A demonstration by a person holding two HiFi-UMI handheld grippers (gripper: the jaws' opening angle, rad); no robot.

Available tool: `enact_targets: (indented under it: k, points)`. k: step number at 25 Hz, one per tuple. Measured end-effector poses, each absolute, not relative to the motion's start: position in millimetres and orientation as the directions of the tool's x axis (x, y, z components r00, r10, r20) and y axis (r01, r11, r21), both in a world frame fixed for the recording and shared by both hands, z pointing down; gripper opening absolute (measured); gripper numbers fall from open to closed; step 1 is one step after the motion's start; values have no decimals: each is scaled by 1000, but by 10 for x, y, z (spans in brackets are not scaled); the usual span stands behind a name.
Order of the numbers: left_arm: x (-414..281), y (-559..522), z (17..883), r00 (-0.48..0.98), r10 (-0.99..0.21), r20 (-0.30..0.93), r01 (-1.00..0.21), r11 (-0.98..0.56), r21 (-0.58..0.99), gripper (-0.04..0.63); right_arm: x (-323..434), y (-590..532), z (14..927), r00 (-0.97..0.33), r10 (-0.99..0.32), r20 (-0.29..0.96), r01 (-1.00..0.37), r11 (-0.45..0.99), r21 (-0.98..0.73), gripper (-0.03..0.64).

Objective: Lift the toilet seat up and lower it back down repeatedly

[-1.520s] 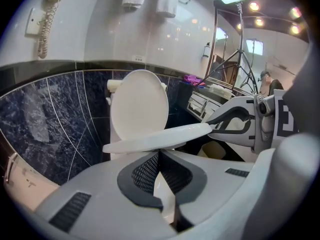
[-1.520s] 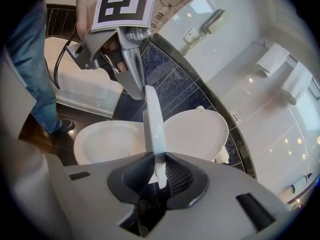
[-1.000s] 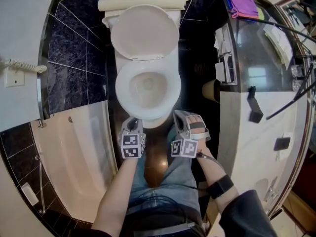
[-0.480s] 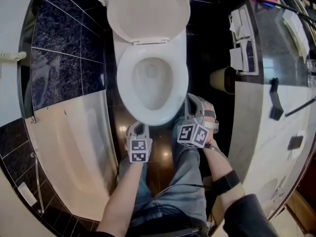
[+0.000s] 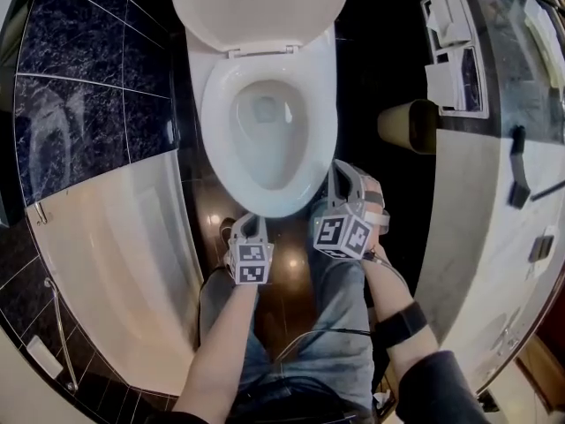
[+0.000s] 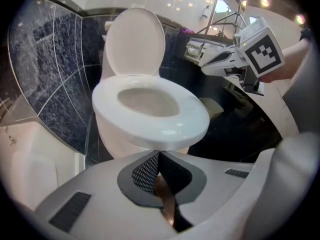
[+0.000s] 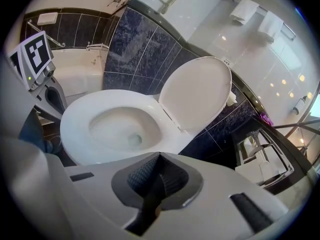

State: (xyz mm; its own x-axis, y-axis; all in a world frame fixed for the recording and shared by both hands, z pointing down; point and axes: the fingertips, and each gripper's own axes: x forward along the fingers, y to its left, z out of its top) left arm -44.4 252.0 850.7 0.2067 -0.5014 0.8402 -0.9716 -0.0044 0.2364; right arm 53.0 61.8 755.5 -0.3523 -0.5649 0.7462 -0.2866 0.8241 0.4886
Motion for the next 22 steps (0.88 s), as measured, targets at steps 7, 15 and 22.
enact_targets:
  k: [7,15,22]
  points:
    - [-549,2475,8547,204,-498,843,-973,-4,233,0,473,615,7536,-347,-576,740,-308,815,490,17]
    - [-779,2320,7848,182,-554,813,-977,-10,212,0,355,676,7100,-357,-570,740,-358,815,455,17]
    - [-1139,1825,6430,154,-661,734,-987,-76,140,0,206,523,6036,-412,-585,699,-486,790,374,18]
